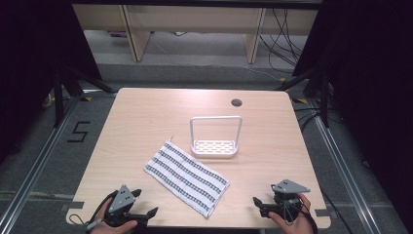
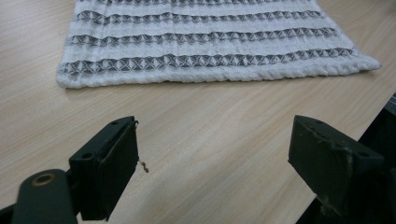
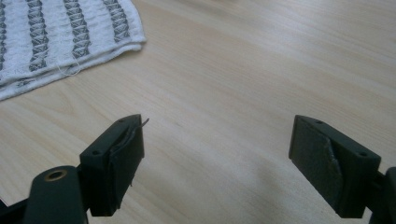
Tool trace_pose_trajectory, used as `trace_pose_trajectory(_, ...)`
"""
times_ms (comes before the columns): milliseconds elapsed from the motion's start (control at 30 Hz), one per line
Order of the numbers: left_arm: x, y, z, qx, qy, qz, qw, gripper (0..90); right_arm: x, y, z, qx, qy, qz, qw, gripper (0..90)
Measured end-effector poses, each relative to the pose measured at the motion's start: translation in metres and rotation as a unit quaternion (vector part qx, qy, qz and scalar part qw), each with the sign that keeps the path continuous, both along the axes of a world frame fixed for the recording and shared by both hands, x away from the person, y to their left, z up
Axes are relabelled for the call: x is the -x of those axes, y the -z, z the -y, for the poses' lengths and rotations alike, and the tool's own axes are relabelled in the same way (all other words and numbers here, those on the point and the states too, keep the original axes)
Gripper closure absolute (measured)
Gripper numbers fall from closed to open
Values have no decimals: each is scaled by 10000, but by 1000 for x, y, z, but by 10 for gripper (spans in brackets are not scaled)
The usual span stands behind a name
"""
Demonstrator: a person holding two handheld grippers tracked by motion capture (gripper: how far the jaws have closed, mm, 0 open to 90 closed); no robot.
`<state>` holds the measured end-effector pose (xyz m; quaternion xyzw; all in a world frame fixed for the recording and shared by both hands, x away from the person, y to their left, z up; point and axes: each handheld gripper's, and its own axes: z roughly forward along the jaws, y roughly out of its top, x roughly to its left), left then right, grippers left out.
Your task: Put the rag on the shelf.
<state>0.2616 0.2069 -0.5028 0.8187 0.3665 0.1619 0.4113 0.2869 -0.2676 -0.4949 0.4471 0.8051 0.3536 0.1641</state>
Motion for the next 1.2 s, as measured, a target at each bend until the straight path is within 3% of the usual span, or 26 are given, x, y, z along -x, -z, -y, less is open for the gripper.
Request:
trace_pose_trajectory(33,0,0,0,0,0,0,10000,151,0,0,1,33,7,1,10000,198)
trace_pose_trajectory(67,1,2,4,166,-94,-1,9998,151,0,0,1,33,7,1,10000,198)
trace_pose_trajectory(100,0,0,2,-29,57,-12,10000,152,-1,1,1,64,-47,68,9999,197)
trace_pose_trajectory(233,-3,-1,8,304,-1,-7,9995,151,-1,2,0,23,30,37,10000,205)
trace_pose_trajectory(267,-3,-3,9,271,23,-21,9996,152,-3,0,1,-66,-155,-96,9998,205)
trace_pose_trajectory(300,-3,-3,11,324,21,5,9995,152,-3,0,1,-66,-155,-96,9998,205)
trace_pose_trajectory(333,-2,-4,11,215,63,27,9997,152,-3,1,0,-62,-122,-48,9999,205)
trace_pose_trajectory(367,-2,-4,14,319,68,4,9995,152,-2,0,-1,-51,-94,-94,9999,207)
trace_pose_trajectory(467,-1,-4,21,314,142,31,9994,152,-4,0,-2,-32,-189,-37,9998,215)
trace_pose_trajectory(500,0,-4,26,397,135,31,9991,152,-4,0,-3,14,-150,55,9999,217)
trace_pose_trajectory(733,5,-2,42,296,305,39,9991,155,-6,-1,-9,-33,-235,170,9996,230)
trace_pose_trajectory(767,5,-2,43,320,283,21,9991,158,-5,-3,-11,-54,-143,101,9998,232)
trace_pose_trajectory(933,6,-2,52,336,334,34,9989,161,-7,-5,-18,-62,-231,169,9996,249)
trace_pose_trajectory(1000,6,-3,55,203,433,12,9989,168,-9,-6,-22,-116,-294,154,9994,261)
trace_pose_trajectory(1067,5,-3,61,242,458,60,9986,183,-12,-6,-26,-66,-382,273,9989,288)
trace_pose_trajectory(1167,2,-6,71,149,568,94,9982,207,-16,-6,-34,-48,-494,224,9985,313)
trace_pose_trajectory(1200,2,-5,76,246,694,76,9973,214,-16,-7,-37,-38,-529,217,9984,328)
